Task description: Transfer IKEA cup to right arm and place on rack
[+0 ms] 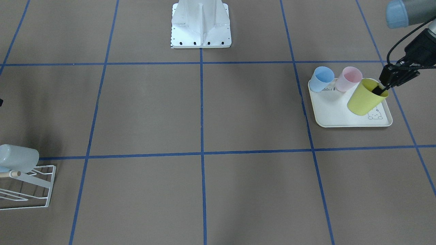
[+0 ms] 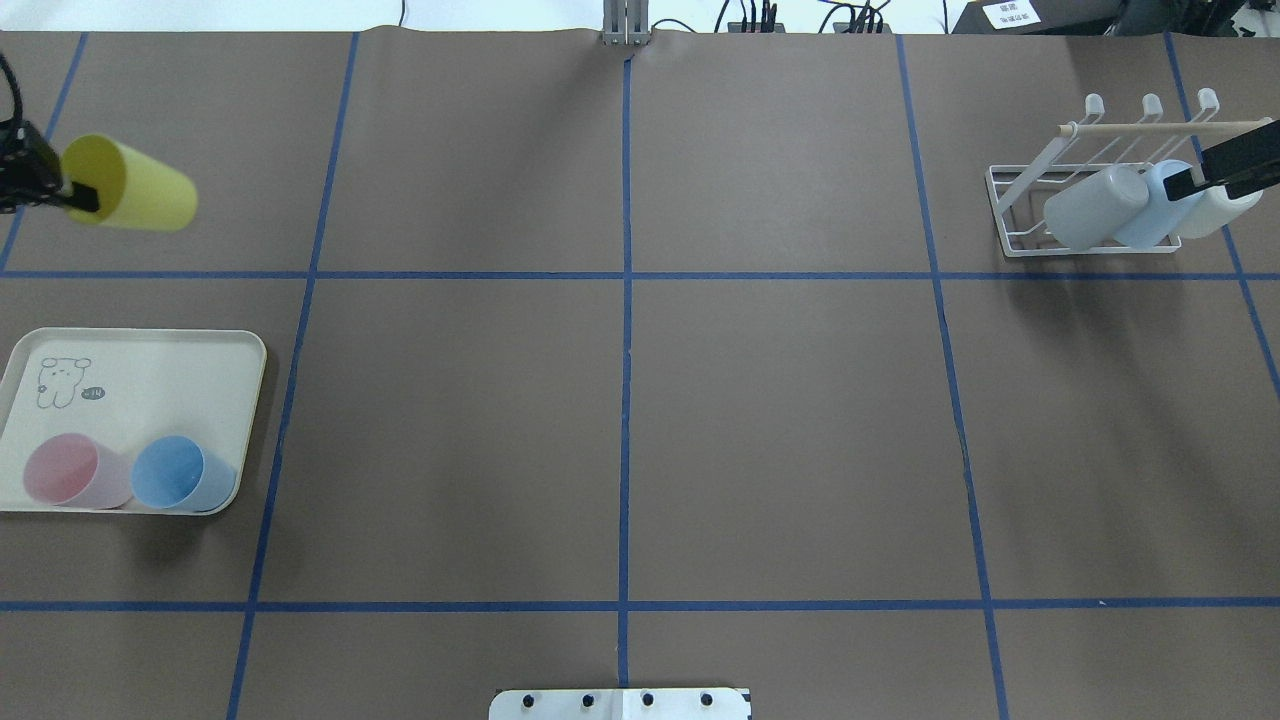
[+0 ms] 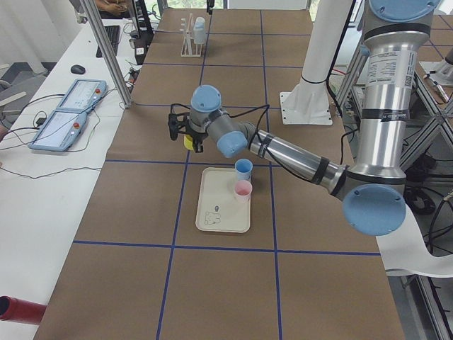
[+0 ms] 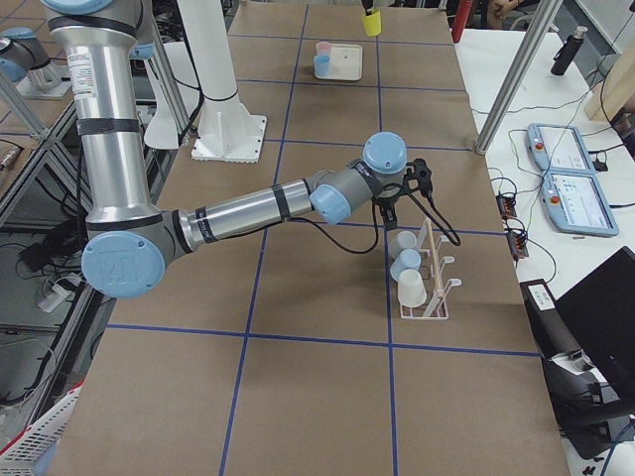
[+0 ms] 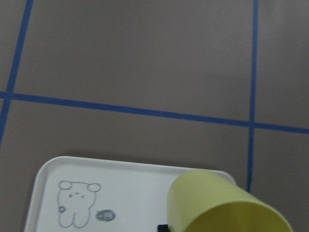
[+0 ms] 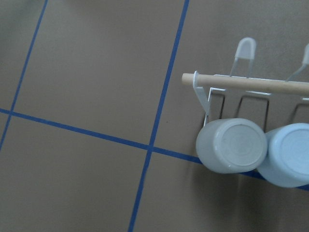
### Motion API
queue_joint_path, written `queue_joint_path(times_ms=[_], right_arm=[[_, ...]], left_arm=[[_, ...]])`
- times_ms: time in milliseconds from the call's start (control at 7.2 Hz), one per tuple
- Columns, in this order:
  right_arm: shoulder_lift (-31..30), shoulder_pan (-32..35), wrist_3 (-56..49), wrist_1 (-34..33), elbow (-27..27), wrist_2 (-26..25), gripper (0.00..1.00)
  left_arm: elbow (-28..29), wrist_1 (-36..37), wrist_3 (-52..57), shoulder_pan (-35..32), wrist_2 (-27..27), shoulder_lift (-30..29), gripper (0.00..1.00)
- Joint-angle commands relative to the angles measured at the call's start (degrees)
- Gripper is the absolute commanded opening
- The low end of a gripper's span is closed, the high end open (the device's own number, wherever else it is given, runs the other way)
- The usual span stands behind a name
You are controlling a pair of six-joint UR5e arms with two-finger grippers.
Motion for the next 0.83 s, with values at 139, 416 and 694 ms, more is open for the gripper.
queue_joint_path(times_ms=[139, 416, 694], right_arm=[[1.8, -2.6, 17.5, 10.6, 0.2, 2.0, 0.95], [4.7, -5.0, 32.5, 19.7, 0.2, 1.8, 0.96], [5.6, -8.7, 46.9, 30.8, 0.6, -1.1, 0.97]], left_arm=[[0.4, -12.4, -32.7, 14.6, 9.7, -12.9, 0.0], [0.9, -20.0, -43.1, 26.3, 23.2, -18.2, 0.0], [1.9, -33.8, -51.7, 35.9, 38.4, -18.5, 0.0]])
